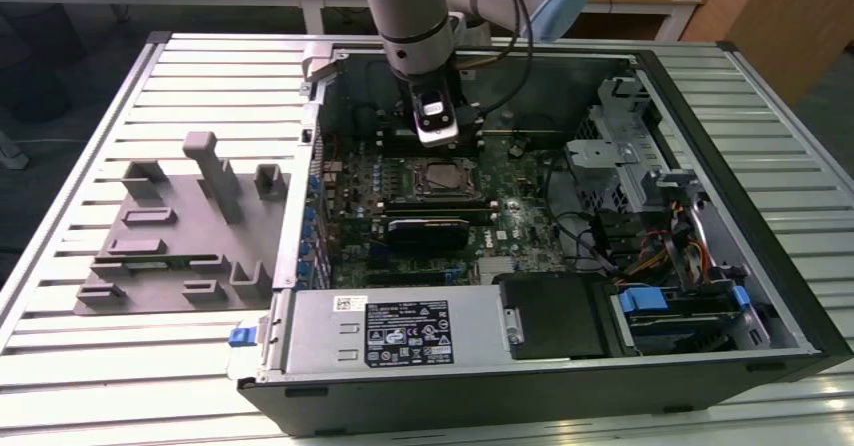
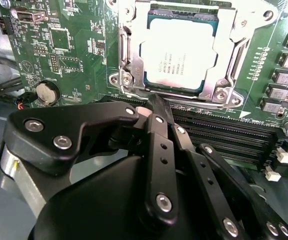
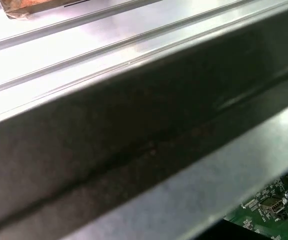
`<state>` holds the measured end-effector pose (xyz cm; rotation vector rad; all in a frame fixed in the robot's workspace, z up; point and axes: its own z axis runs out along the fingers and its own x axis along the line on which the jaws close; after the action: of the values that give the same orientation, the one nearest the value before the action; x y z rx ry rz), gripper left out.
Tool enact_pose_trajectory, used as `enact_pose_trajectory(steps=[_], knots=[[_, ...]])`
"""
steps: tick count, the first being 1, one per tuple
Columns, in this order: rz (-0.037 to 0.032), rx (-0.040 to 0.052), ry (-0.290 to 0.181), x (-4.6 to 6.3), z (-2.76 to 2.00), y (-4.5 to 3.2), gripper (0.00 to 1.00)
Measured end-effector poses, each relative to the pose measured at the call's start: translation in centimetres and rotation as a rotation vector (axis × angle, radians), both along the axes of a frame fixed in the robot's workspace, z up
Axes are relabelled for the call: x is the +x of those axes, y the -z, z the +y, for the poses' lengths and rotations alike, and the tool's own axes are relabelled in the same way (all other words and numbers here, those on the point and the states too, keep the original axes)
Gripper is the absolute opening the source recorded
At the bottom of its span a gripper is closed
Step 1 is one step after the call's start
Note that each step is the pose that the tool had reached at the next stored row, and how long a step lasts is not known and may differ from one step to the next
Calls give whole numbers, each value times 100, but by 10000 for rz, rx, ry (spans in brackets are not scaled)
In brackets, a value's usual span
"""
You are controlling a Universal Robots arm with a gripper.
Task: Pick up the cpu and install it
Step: 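Install the first cpu locking lever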
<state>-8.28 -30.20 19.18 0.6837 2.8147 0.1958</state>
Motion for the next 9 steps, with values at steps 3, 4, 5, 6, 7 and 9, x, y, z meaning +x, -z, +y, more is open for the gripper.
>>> enact_pose_trajectory(steps=[3,4,5,6,7,9], knots=[[0,1,2,0,0,4,11],[0,1,3,0,-1,6,11],[-1,2,3,2,-1,7,11],[-1,1,3,4,-1,8,11],[0,1,3,6,-1,9,11],[0,0,4,15,-3,12,11]])
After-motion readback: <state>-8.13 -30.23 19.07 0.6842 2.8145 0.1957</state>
